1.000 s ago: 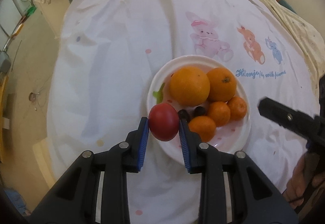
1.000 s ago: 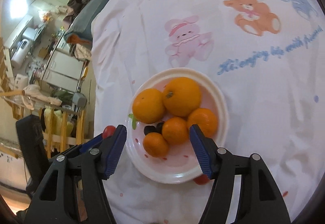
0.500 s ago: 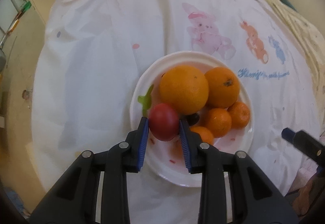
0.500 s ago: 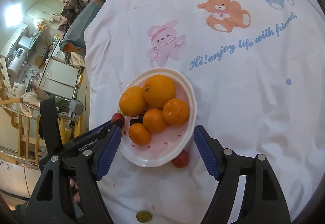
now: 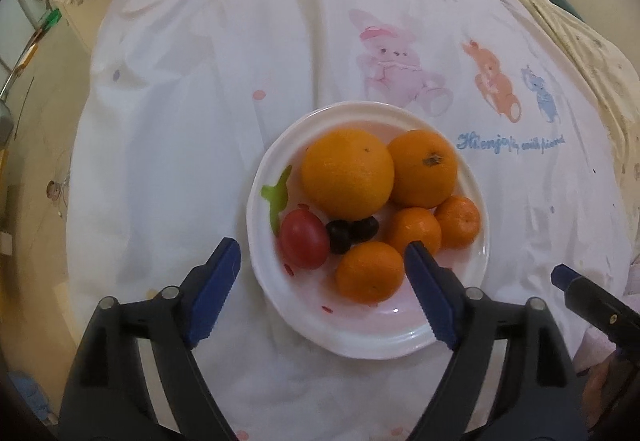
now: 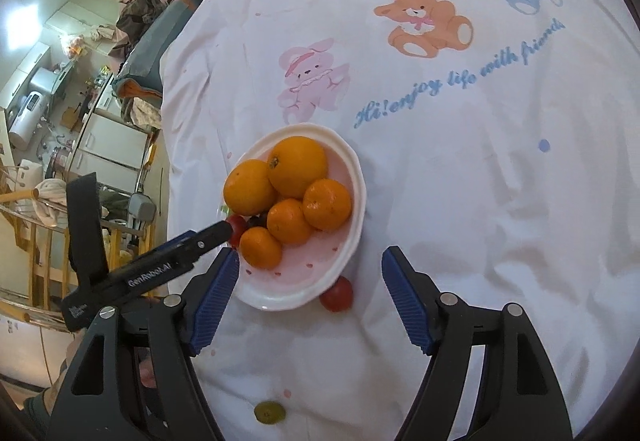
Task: Organize fruits
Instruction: 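Lower the red tomato onto the plate and open the left gripper, then grasp the green plum on the sheet with the left gripper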
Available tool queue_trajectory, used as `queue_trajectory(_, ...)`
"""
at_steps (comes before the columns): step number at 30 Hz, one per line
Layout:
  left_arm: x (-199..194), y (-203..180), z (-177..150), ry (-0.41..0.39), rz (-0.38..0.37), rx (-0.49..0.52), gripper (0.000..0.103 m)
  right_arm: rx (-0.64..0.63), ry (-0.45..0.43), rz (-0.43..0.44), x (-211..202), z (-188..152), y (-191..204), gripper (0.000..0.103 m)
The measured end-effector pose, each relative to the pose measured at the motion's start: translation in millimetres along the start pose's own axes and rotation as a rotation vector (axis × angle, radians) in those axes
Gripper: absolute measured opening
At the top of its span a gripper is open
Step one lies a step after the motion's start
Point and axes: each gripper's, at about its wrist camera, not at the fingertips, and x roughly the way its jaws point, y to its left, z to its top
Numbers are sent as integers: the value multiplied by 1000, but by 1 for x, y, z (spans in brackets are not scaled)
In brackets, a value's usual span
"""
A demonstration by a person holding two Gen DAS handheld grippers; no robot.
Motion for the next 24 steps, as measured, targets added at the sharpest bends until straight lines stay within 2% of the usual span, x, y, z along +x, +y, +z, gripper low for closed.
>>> queue_trajectory(5,-16,3,-7,-34,-7,-5,81,6,-19,-8,-15,-12,-4,76)
queue_trajectory(11,-63,5,-16,-143,-49,-1,82,-52,-59,-31,-32,-24,7,80)
queue_trajectory(15,-92,8,-35,-220,-38,18,81,-69,-80,-59,-39,-34,9,84)
queue_trajectory(20,-109,13,-54,-234,-51,9,82,-47,-87,-76,-43,-46,5,89)
queue_trajectory(24,-112,11,-75,-211,-55,25,82,-25,-69,-84,-43,-56,1,89)
